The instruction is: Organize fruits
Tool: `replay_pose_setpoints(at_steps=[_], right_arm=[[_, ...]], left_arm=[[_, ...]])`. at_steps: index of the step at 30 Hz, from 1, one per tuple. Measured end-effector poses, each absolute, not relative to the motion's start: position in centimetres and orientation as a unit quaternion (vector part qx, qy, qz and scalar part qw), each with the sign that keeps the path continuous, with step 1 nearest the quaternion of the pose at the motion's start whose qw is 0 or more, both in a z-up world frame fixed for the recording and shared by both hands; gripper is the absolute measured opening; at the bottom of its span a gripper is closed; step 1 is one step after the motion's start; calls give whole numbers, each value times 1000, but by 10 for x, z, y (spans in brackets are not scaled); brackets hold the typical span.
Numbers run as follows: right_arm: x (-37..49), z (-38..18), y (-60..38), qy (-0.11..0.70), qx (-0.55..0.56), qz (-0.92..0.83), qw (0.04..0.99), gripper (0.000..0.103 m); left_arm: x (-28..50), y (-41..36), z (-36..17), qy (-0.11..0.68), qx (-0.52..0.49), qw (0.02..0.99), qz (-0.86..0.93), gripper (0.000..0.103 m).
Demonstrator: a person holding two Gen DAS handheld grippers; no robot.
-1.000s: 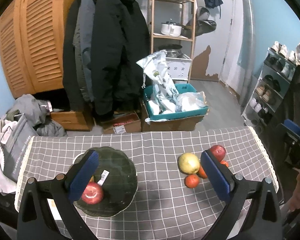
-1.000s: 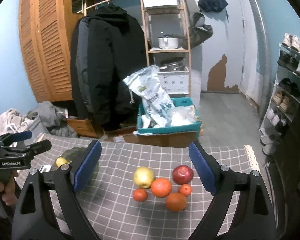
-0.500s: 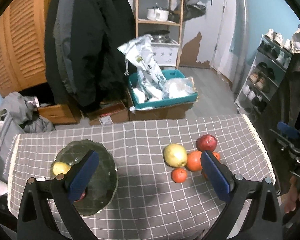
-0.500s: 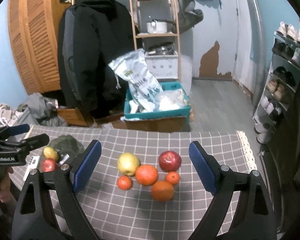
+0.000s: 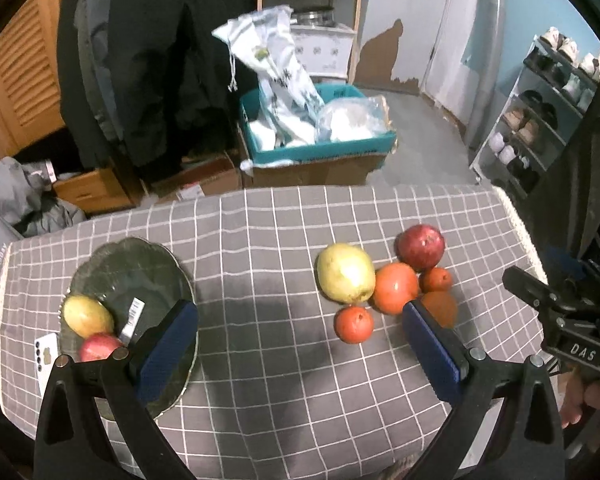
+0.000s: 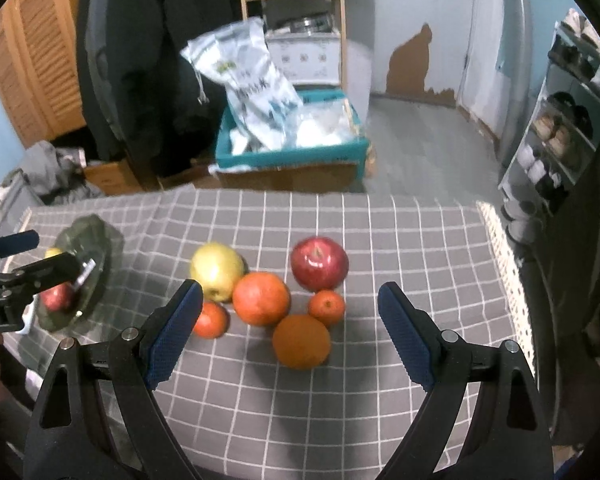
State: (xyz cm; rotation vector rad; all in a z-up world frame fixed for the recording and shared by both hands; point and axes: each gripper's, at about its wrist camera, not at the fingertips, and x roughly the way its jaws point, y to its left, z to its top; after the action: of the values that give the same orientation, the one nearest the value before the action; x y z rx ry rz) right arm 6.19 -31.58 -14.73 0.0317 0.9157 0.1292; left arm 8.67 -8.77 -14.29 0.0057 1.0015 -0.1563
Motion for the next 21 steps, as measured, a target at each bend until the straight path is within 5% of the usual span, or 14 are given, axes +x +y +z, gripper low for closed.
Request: replay_pose_setpoints(at_steps=[21], right_arm=[[100,-249,-312,555,-3,51,830,89]], left_arm=[[112,-105,-225,549,22,832,-76,102]])
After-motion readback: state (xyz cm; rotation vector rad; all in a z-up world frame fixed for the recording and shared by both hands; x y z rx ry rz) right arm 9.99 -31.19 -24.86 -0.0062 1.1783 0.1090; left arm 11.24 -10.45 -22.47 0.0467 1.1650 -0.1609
